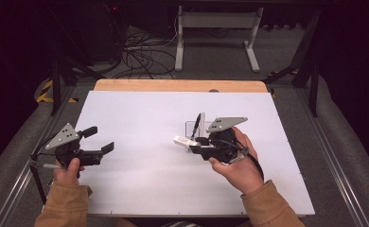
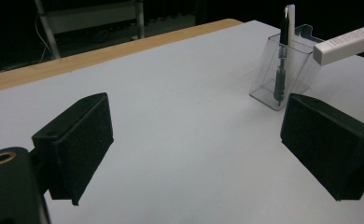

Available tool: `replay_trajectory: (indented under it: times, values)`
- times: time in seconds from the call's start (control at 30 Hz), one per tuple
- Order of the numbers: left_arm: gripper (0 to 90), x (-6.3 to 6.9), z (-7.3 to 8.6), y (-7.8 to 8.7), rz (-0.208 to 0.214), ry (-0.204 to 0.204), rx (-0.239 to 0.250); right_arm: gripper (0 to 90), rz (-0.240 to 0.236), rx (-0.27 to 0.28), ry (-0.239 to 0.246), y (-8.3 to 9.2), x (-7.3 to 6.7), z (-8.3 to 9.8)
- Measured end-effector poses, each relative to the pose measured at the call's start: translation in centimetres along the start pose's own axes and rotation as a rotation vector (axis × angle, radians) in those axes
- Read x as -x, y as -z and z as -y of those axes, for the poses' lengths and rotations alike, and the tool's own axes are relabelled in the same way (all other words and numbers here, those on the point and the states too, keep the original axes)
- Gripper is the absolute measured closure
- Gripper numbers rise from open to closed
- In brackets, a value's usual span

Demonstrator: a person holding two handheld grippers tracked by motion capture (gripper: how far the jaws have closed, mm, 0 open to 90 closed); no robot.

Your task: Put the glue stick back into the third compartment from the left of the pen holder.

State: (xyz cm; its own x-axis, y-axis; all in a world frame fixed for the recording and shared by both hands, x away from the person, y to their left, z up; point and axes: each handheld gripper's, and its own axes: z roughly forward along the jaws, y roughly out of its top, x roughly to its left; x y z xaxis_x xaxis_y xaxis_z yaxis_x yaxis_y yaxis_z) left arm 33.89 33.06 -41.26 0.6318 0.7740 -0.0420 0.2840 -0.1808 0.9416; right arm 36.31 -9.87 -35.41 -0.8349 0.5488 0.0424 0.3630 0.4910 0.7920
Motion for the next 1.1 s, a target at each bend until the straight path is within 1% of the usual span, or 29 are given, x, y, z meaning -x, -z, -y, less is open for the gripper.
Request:
replay_trajectory:
  times: [0.23,0.43,0.7,0.83,0.97,1.1]
  values:
    - [10.1,0.0,0.0,0.0,-0.001,-0.003,0.002,65.9,0.003,-0.015,-0.001,0.8,0.5,0.0]
    - [10.0,0.0,0.1,0.1,-0.001,0.000,0.000,65.9,0.012,-0.034,-0.007,1.9,1.4,-0.3]
    - [10.1,0.0,0.2,0.2,-0.004,0.000,-0.003,65.9,0.032,-0.078,-0.016,3.2,2.6,-1.2]
    - [10.0,0.0,0.2,0.2,-0.003,0.000,-0.003,65.8,0.036,-0.105,-0.019,3.4,3.3,-1.7]
    - [10.1,-0.1,0.2,0.2,-0.004,0.004,-0.002,65.8,0.053,-0.134,-0.026,3.4,4.2,-2.2]
    - [10.1,-0.2,0.3,0.2,-0.007,0.005,-0.004,65.8,0.066,-0.145,-0.036,3.6,4.8,-2.4]
